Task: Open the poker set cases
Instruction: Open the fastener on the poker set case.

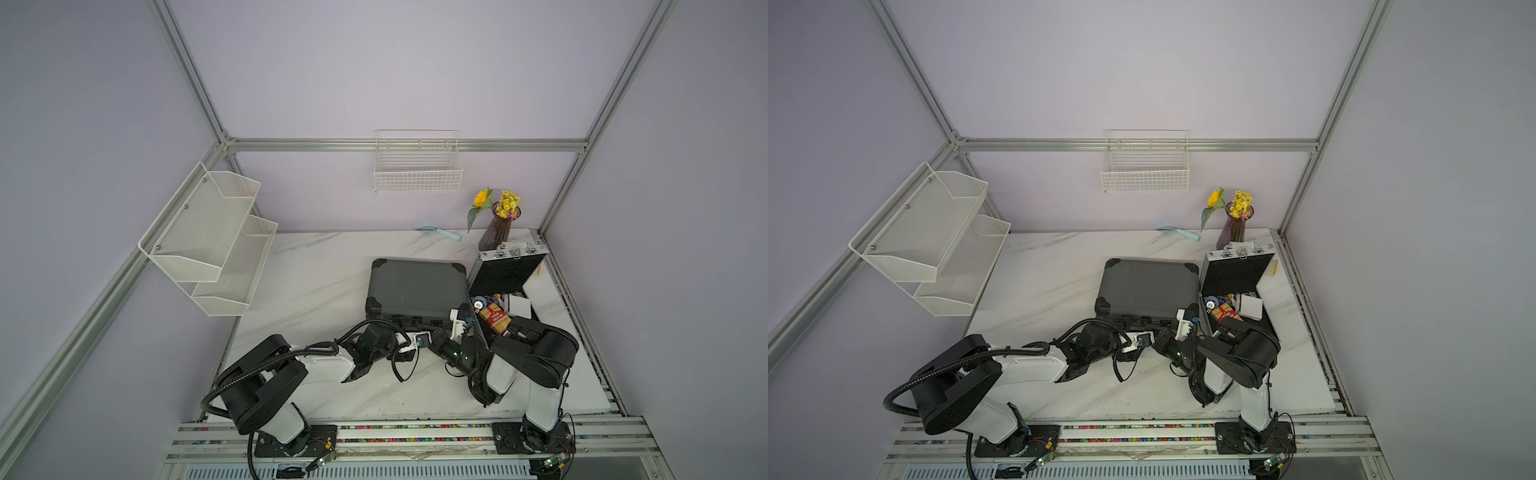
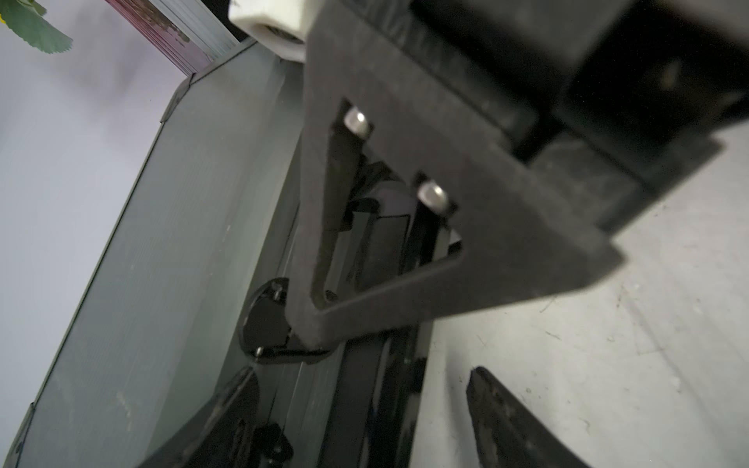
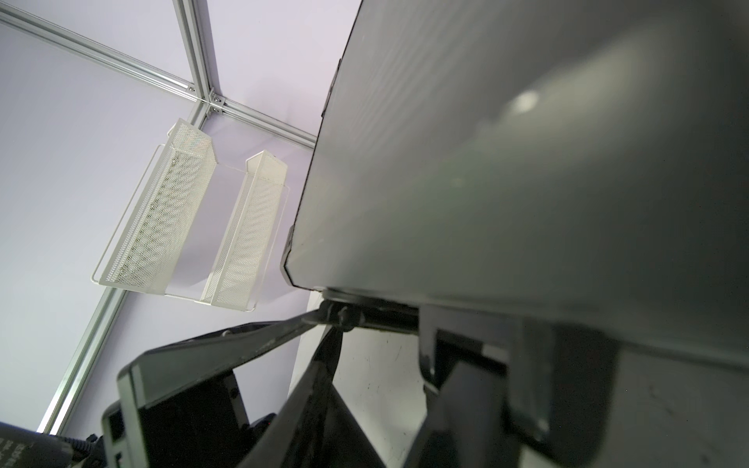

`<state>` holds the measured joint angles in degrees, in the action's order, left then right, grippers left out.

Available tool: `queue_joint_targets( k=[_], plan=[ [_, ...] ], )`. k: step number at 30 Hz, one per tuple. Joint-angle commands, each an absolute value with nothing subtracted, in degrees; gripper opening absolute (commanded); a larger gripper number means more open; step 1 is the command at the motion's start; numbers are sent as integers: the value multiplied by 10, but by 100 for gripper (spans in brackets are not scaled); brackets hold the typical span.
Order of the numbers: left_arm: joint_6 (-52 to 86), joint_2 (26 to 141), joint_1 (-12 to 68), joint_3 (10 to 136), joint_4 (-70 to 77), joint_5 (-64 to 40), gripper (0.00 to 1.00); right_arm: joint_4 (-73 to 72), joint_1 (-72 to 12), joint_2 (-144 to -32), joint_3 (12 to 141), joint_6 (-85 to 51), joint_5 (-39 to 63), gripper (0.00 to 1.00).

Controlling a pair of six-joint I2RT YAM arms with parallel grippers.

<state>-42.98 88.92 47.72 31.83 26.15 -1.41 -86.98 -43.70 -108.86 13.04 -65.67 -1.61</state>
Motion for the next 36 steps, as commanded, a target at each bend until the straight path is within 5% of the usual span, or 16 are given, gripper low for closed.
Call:
queue_joint_targets(
  k=[1, 21, 36],
  plan=[
    [-499, 903, 479, 355, 299, -6, 81, -819, -434, -1099, 103, -871, -7, 0],
    [-498, 911, 479, 363, 333, -35, 75, -820, -434, -1094, 97, -872, -7, 0],
    [-530, 917, 479, 418, 103, -42, 50, -819, -433, -1075, 88, -868, -9, 0]
  ],
)
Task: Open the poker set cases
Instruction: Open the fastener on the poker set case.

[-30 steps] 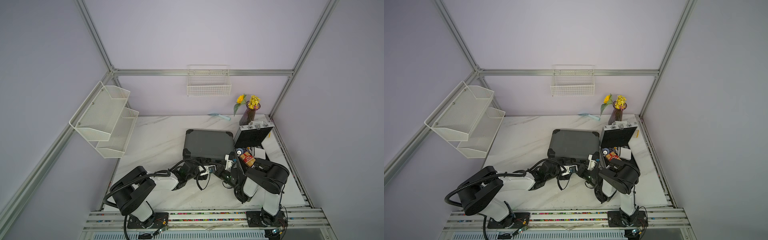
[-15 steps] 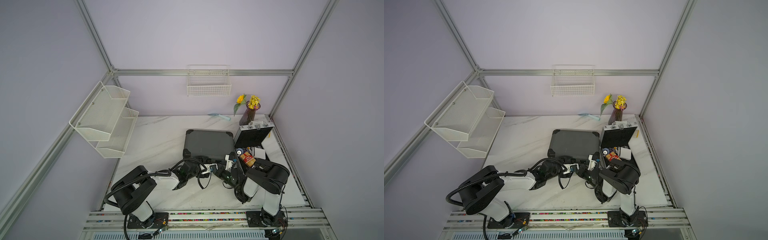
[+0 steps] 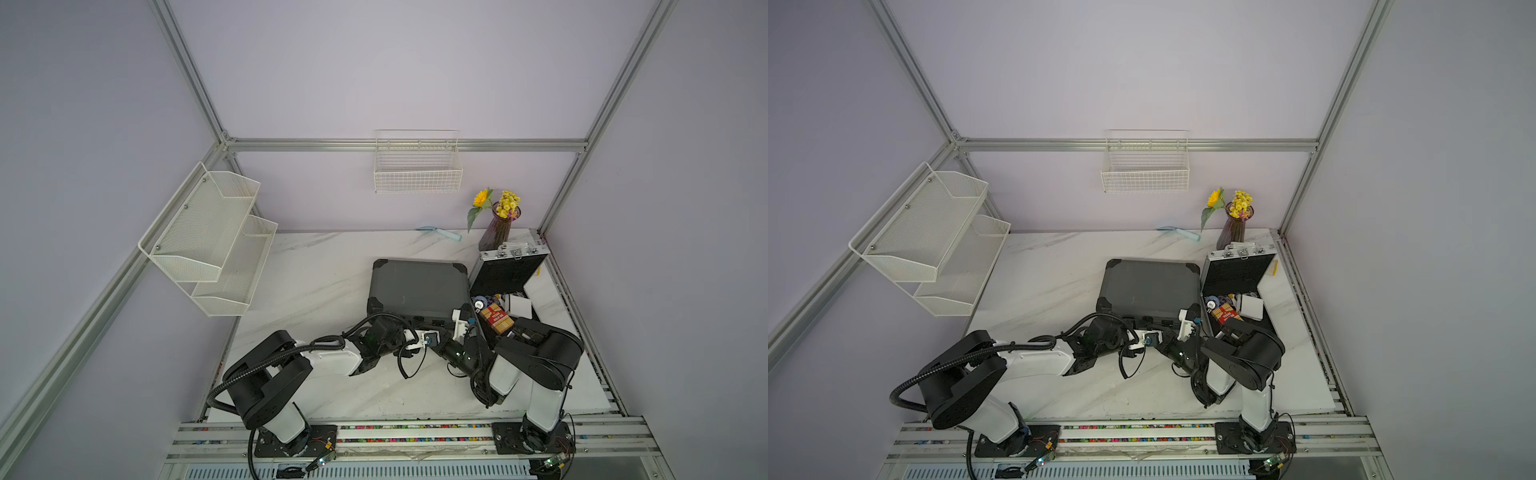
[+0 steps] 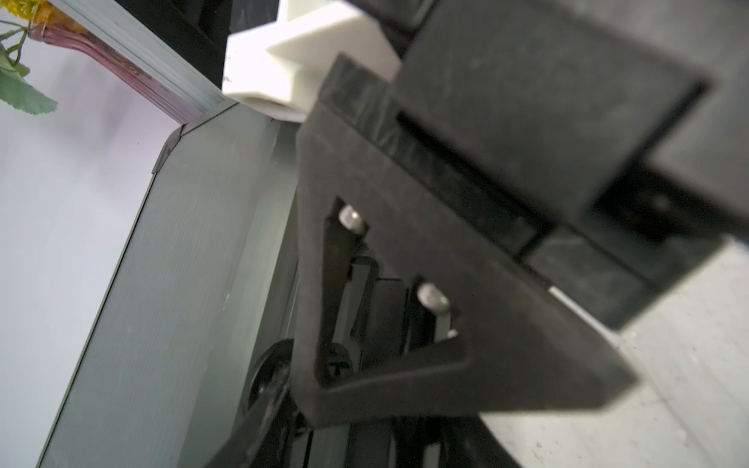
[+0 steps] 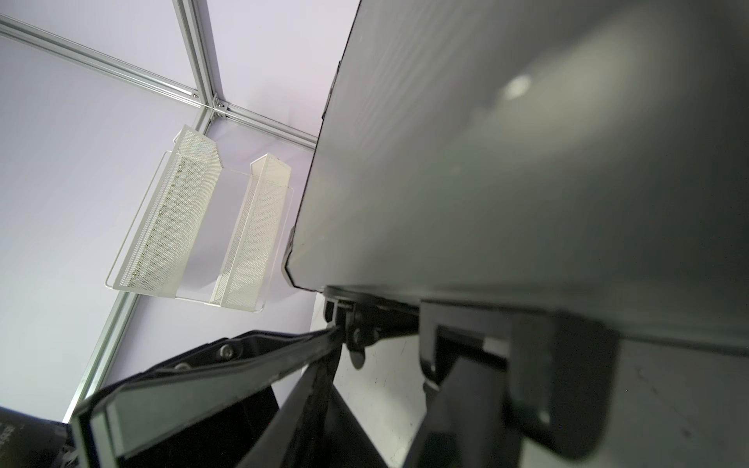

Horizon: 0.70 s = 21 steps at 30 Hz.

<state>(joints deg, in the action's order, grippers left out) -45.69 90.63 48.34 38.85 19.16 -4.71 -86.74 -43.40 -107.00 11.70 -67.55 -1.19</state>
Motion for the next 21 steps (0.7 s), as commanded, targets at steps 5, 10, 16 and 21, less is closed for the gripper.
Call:
queue_joint_targets(
  k=[5, 10, 16, 21],
  plan=[
    [-526, 921, 479, 422, 80, -36, 49, -820, -433, -1077, 87, -867, -9, 0],
    [-510, 919, 479, 425, 70, -11, 61, -819, -433, -1064, 78, -872, -7, 0],
    [-451, 837, 477, 410, 128, -52, 79, -804, -433, -1039, 68, -877, -7, 23],
    [-439, 765, 472, 421, 88, -86, 80, -771, -433, -1018, 68, -877, -6, 44]
  ],
)
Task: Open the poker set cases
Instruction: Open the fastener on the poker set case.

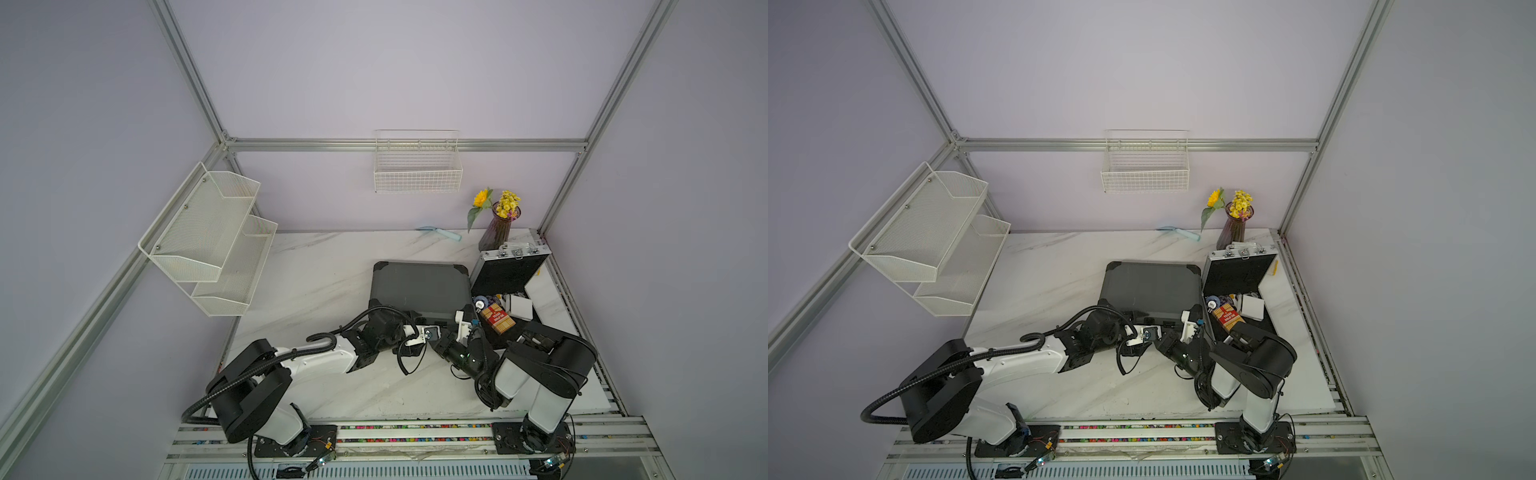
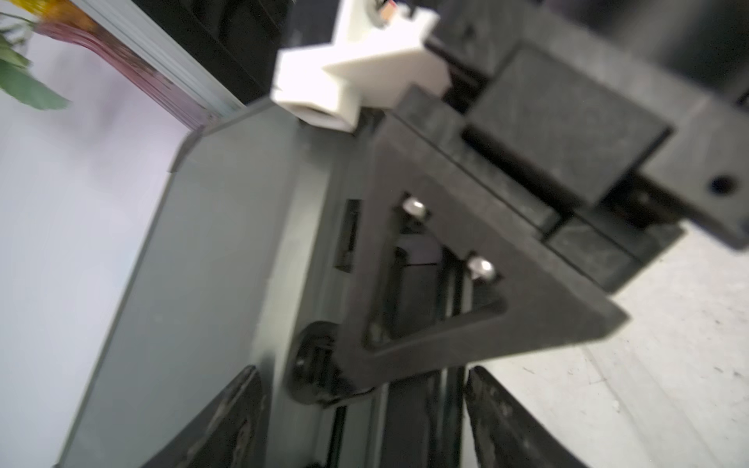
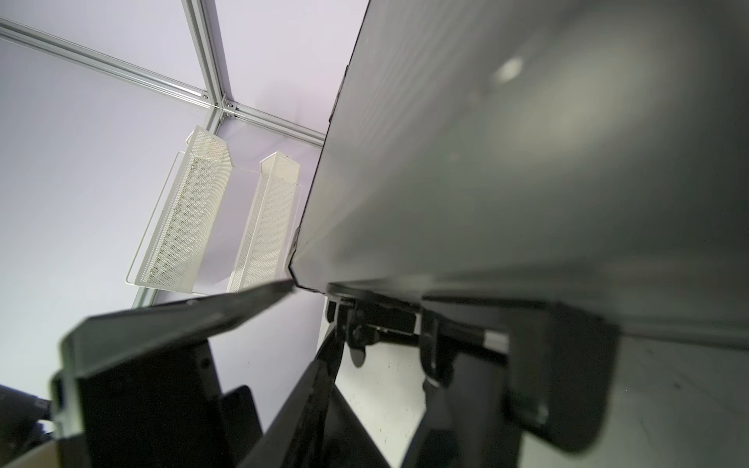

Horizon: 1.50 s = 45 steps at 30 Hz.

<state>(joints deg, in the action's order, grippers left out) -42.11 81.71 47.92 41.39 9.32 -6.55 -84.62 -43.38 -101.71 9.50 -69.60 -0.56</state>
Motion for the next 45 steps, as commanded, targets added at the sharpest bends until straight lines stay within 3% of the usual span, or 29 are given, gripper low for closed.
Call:
queue_joint_targets(
  k=[1, 6, 19, 23, 28, 32, 38, 45],
  plan=[
    [-439, 754, 470, 424, 77, -86, 80, -763, -433, -1013, 68, -877, -5, 46],
    [-424, 703, 453, 420, 64, -79, 80, -725, -433, -975, 65, -878, -6, 60],
    [-363, 642, 435, 374, 162, 3, 80, -485, -433, -736, 85, -824, -53, 62],
    [-221, 648, 420, 373, 209, 125, 83, -366, -432, -662, 111, -799, -52, 64],
    [49, 670, 348, 432, 80, 174, 87, -77, -430, -537, 207, -697, -111, 64],
    [191, 715, 279, 492, -14, 121, 88, 62, -421, -510, 284, -600, -189, 64],
    [285, 798, 200, 572, -92, 23, 88, 111, -361, -609, 385, -487, -205, 68],
    [325, 906, 154, 632, -110, -90, 88, 104, -240, -670, 422, -423, -133, 73]
  ],
)
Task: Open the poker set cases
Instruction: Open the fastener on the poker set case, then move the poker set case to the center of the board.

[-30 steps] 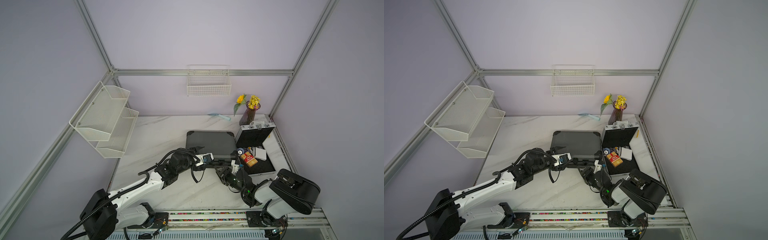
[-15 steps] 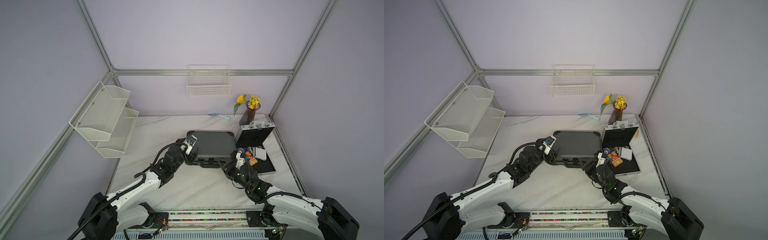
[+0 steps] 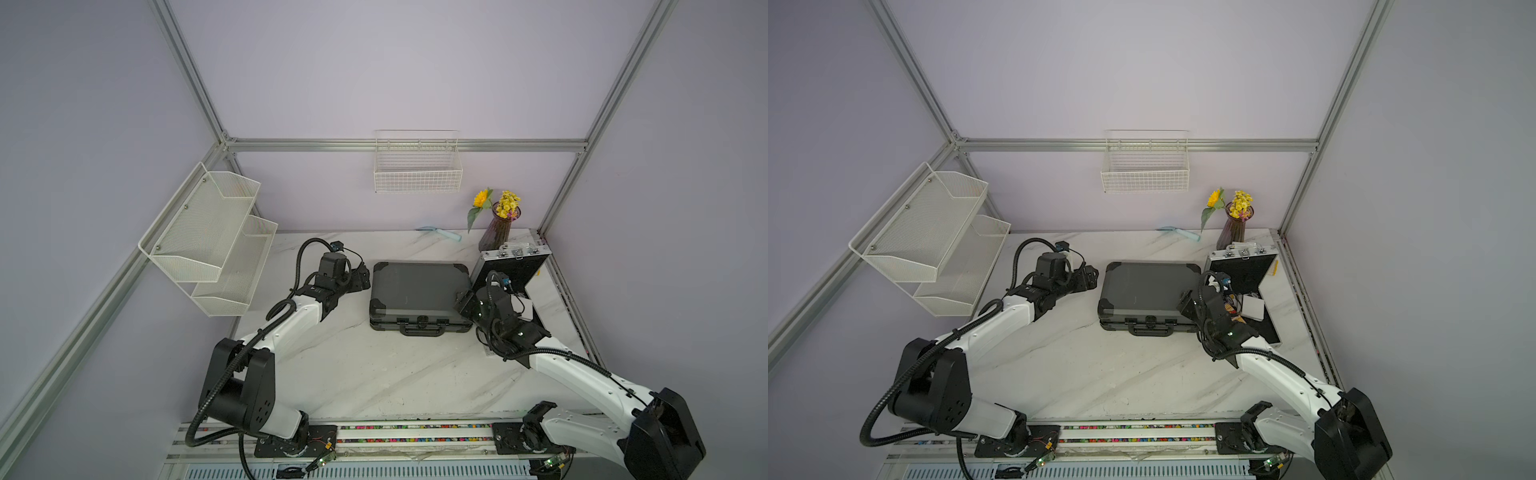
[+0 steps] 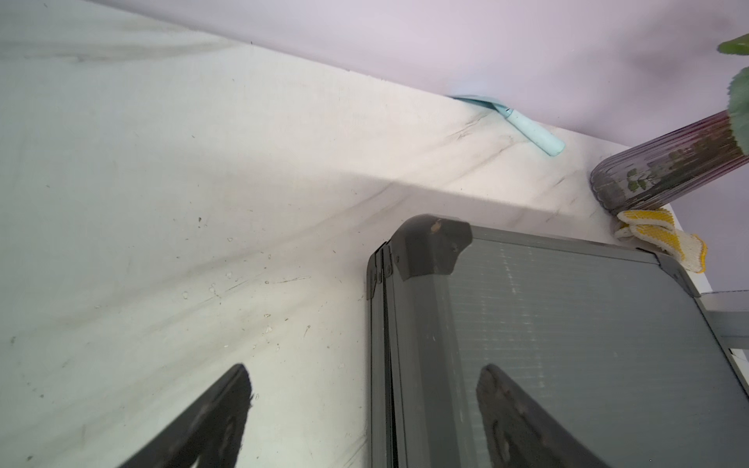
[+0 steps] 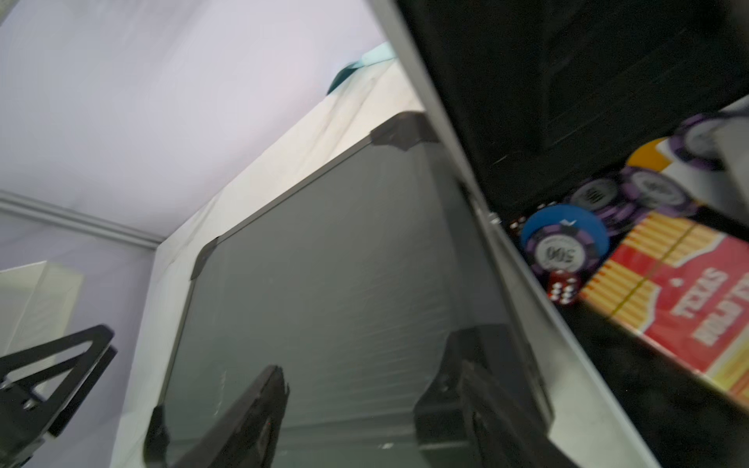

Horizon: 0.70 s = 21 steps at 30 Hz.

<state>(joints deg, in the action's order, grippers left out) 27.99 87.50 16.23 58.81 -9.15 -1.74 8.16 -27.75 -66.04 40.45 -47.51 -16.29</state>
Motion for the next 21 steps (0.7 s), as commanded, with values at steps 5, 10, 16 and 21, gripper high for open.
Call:
queue_joint_targets(
  k=[5, 10, 16, 21],
  plan=[
    [351, 969, 137, 653, -111, -163, 88, 88, -177, -709, 425, -409, -48, 74],
    [365, 1000, 136, 656, -109, -187, 88, 68, -142, -743, 417, -411, 5, 74],
    [367, 1000, 135, 637, -109, -183, 89, 35, -131, -776, 410, -421, 54, 78],
    [366, 996, 136, 620, -111, -172, 89, 18, -131, -809, 402, -426, 81, 78]
  ],
)
